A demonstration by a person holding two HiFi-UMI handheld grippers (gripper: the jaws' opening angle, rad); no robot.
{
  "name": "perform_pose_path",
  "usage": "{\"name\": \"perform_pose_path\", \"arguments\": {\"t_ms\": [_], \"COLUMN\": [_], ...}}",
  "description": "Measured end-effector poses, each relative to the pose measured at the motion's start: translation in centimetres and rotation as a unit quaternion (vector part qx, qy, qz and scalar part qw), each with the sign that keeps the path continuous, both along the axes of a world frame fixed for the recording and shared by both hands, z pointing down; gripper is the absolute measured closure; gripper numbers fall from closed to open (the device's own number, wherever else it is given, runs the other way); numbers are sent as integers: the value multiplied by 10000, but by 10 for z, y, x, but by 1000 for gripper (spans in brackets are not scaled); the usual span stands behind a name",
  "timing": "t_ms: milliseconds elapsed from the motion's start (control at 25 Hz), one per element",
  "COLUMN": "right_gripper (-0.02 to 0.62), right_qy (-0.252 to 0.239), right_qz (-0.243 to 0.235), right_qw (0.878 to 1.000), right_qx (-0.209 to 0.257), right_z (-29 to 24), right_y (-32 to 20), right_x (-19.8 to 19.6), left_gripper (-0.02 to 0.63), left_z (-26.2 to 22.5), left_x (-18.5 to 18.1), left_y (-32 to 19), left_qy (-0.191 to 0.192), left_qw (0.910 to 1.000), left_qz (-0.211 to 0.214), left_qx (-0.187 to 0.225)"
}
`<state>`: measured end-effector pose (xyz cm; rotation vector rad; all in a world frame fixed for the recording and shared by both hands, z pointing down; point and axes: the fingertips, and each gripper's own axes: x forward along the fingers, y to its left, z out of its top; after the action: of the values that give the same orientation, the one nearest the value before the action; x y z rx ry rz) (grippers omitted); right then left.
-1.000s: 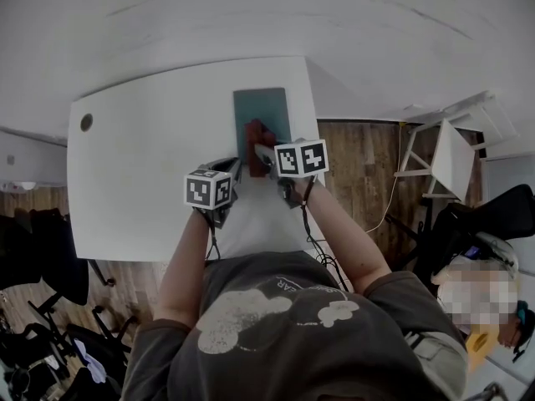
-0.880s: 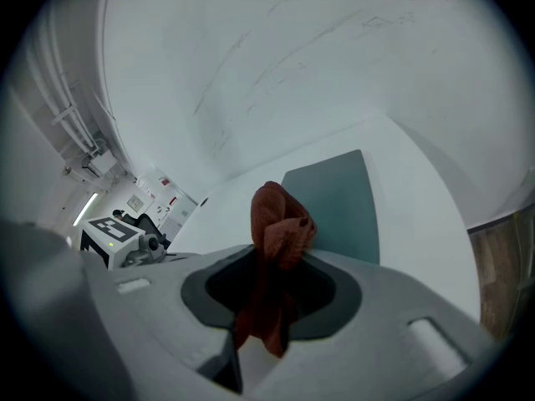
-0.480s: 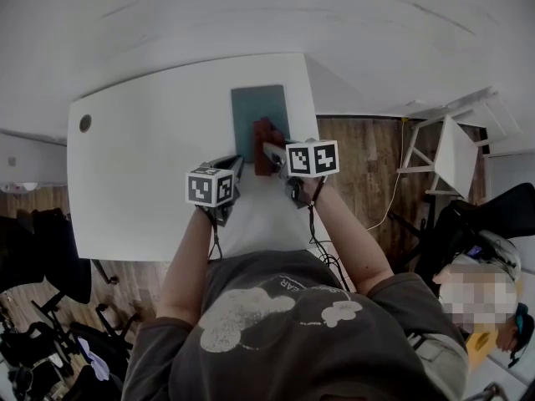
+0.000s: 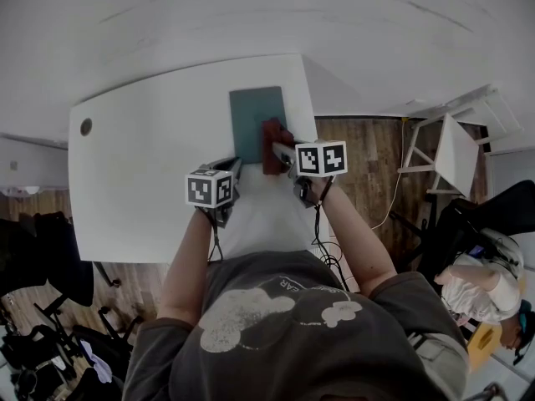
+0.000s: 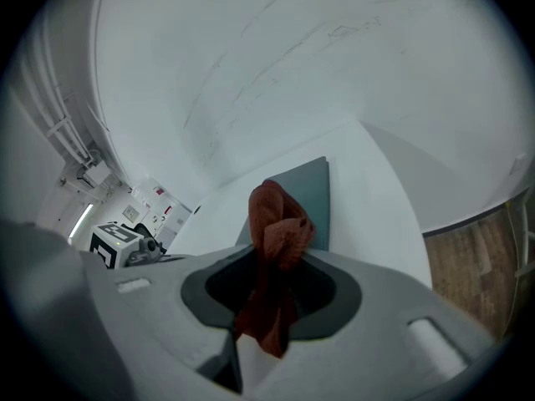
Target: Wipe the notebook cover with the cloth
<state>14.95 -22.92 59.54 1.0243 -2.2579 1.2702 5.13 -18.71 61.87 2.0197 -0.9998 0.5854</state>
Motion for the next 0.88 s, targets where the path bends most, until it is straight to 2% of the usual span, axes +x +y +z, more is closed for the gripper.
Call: {"name": "perform_pose_path", "arguments": {"t_ms": [720,880], "right_gripper": [486,486], "right_qy": [82,308], "right_qz": [479,724], "right_qw": [9988,9969], "right_qx": [3,40], "right_z": [1,3], "right_y": [-6,-8], "right_x": [43,58], "left_gripper": [607,607], "left_z": [-1,0], "left_x": [0,0], "left_y": [1,1], "left_qy": [46,-33], "left_qw": [10000,10000], "left_qz": [6,80], "left_qx": [-2,25]}}
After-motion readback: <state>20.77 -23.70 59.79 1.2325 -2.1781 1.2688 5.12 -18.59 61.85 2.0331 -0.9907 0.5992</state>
